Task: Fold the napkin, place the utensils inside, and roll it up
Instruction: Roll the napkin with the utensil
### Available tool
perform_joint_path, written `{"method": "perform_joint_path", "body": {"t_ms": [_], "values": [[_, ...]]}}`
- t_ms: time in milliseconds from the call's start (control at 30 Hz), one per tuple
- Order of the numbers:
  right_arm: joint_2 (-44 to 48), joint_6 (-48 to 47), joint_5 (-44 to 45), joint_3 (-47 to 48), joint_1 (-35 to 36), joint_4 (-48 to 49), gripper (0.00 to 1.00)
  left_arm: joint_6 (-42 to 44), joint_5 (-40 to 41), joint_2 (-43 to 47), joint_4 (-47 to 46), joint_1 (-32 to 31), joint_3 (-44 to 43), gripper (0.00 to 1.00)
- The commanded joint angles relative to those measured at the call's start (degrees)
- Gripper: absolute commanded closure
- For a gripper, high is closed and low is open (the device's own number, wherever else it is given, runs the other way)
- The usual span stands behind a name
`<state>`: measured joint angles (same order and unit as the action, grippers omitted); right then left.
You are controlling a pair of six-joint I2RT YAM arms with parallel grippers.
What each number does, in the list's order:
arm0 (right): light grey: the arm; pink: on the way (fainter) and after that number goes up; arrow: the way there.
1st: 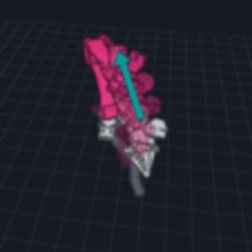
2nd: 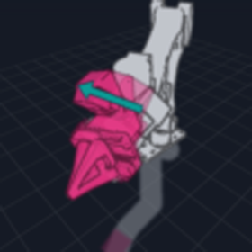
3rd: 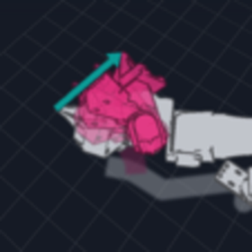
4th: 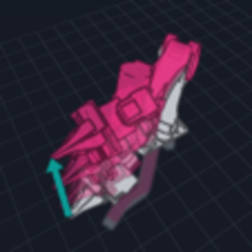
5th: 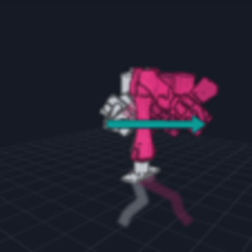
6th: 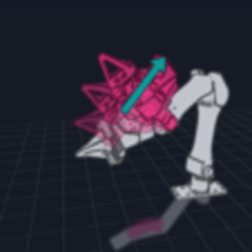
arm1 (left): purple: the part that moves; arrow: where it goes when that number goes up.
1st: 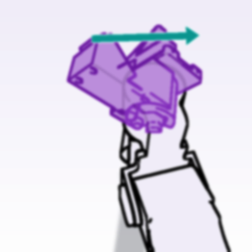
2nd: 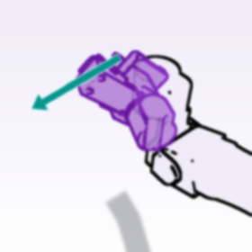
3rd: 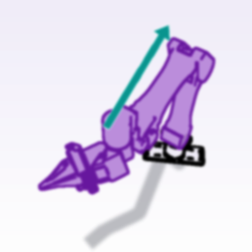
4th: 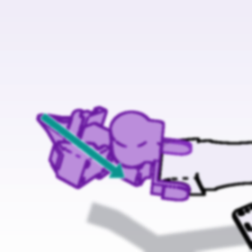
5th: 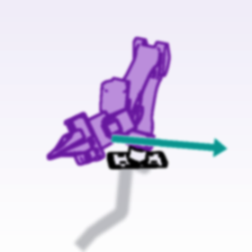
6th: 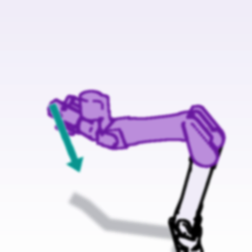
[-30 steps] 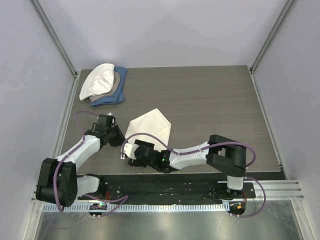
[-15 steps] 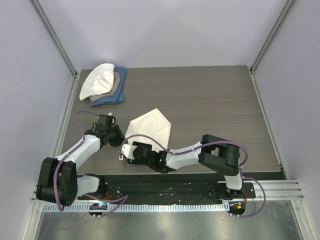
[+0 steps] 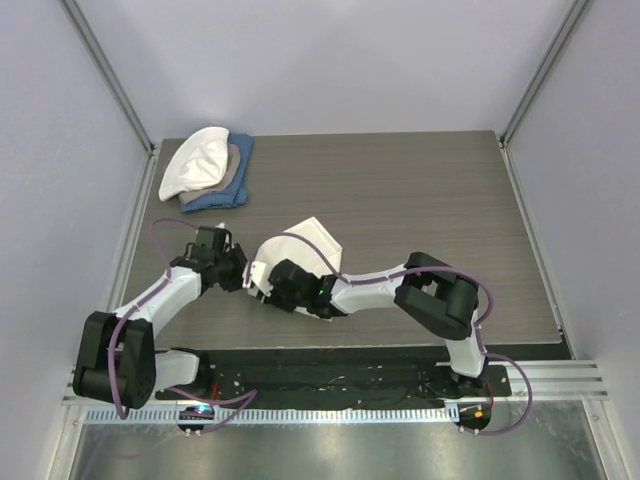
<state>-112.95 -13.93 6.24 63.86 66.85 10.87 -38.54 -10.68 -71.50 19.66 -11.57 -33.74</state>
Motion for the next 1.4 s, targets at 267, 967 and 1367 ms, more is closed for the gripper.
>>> {"method": "perform_joint_path", "body": {"t_ms": [267, 967, 1367], "values": [[-5.09, 15.24, -36.37, 6.1, -9.8, -18.96, 0.8, -1.26, 8.39, 8.12, -1.63, 0.41, 1.91, 0.28], [-15.63, 31.86, -56.6, 15.16, -19.04, -18.96, 0.85, -7.16, 6.46, 17.29, -11.66, 0.59, 14.48, 0.43], [-16.78, 35.03, -57.57, 15.42, -20.27, -15.71, 0.85, -9.0, 4.26, 11.57, -19.13, 0.59, 17.21, 0.71]]}}
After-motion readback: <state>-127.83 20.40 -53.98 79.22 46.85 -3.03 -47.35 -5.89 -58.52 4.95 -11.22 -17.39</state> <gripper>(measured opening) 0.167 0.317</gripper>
